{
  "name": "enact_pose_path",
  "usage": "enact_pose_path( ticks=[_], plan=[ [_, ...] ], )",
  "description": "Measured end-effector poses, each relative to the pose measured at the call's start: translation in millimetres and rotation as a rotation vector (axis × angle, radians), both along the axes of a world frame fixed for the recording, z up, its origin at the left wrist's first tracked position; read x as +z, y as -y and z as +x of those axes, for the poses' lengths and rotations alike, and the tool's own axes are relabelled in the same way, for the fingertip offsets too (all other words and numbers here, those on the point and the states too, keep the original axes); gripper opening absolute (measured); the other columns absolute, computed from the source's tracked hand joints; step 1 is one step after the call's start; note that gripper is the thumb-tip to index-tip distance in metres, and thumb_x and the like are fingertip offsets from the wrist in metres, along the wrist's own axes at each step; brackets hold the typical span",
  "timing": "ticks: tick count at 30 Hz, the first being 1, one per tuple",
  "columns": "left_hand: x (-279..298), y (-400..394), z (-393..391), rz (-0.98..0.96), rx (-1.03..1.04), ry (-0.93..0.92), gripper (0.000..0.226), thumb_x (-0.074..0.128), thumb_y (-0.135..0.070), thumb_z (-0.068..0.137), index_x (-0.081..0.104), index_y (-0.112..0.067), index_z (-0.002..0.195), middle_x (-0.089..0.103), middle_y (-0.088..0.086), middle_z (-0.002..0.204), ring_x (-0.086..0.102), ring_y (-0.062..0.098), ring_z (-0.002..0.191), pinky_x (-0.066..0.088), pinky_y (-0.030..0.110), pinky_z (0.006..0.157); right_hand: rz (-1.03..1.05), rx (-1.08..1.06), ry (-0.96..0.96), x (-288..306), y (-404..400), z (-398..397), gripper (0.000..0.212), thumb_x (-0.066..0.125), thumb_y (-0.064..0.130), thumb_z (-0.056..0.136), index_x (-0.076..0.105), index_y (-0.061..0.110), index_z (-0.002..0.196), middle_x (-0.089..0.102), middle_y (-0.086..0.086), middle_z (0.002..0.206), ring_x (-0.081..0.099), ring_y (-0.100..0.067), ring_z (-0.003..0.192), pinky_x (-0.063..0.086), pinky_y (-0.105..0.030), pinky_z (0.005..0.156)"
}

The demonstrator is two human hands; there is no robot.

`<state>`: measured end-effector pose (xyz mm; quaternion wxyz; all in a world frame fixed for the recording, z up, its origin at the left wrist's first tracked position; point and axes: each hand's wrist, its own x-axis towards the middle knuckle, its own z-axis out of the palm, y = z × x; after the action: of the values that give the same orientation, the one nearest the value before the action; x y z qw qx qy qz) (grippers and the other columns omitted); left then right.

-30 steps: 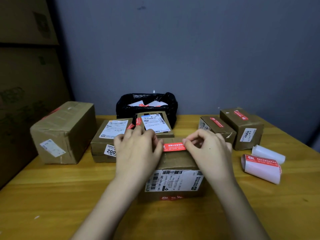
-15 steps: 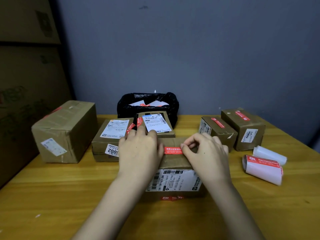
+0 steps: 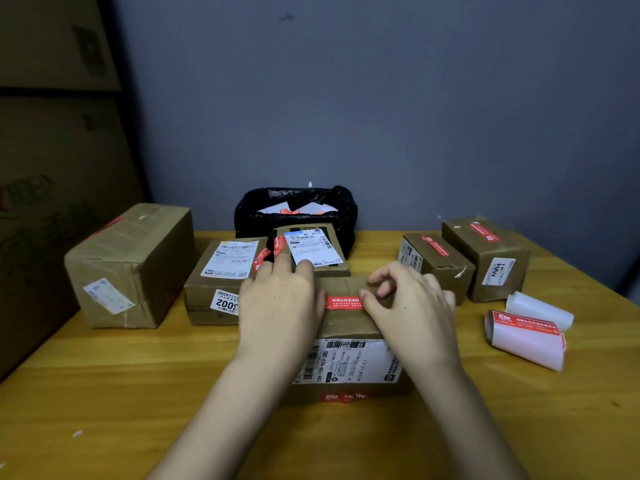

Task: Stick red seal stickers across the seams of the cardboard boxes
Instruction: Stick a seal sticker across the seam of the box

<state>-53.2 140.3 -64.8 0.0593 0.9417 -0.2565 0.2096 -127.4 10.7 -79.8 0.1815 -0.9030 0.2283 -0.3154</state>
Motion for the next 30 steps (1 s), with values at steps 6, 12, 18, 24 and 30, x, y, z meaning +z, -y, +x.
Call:
enact_pose_path(
  ticks=[6,12,18,24,30],
  plan=[
    [-0.2,-5.8,-0.5,-0.164,-0.096,-0.017,0.03,0.039,-0.038,0.096,0.042,-0.024,0.122,0.05,-0.001,0.122,0.05,0.021,0.111,0.041,0.033,0.083,0.03,0.031,0.068,0.1,1.9,-3.1,0.01,0.054,0.034,0.094,0.058,0.034,0.103,0.056,0.018,0.091,0.047,-0.007,0.101,0.024,-0.025,0.083],
    [3.5,-23.7,-20.4,-0.074,-0.484,-0.111,0.087,0.012,-0.054,0.07,0.011,-0.021,0.151,0.021,-0.006,0.154,0.01,0.009,0.144,0.002,0.028,0.118,-0.237,0.308,-0.188,12.4,-13.2,-28.1,0.072,0.011,0.048,0.082,0.022,0.029,0.15,0.026,0.017,0.152,0.004,0.006,0.139,-0.006,-0.017,0.111],
    [-8.3,-13.8,-27.9,0.274,-0.394,-0.084,0.098,0.043,-0.05,0.086,-0.021,-0.009,0.148,-0.019,0.006,0.158,-0.016,0.018,0.146,-0.01,0.035,0.119,-0.276,0.39,-0.436,-1.1,-21.6,-26.7,0.094,0.024,0.057,0.072,-0.012,0.024,0.152,-0.014,0.011,0.16,-0.02,0.001,0.142,-0.014,-0.024,0.116],
    [-19.8,-2.4,-27.5,0.257,-0.286,-0.098,0.077,0.033,-0.036,0.098,-0.017,-0.005,0.149,-0.014,0.01,0.159,-0.009,0.021,0.148,-0.004,0.035,0.118,-0.276,0.331,-0.44,-1.1,-27.4,-24.4,0.093,0.046,0.046,0.084,-0.011,0.019,0.153,-0.016,0.006,0.16,-0.016,-0.005,0.146,-0.013,-0.024,0.117],
    [-17.1,-6.4,-24.8,0.264,-0.229,-0.124,0.085,0.038,-0.049,0.096,-0.011,-0.005,0.15,-0.012,0.012,0.159,-0.008,0.022,0.148,-0.003,0.035,0.119,-0.258,0.244,-0.448,-0.5,-29.7,-22.5,0.089,0.043,0.052,0.089,-0.006,0.017,0.154,-0.014,0.001,0.161,-0.013,-0.009,0.147,-0.01,-0.027,0.118]
  ],
)
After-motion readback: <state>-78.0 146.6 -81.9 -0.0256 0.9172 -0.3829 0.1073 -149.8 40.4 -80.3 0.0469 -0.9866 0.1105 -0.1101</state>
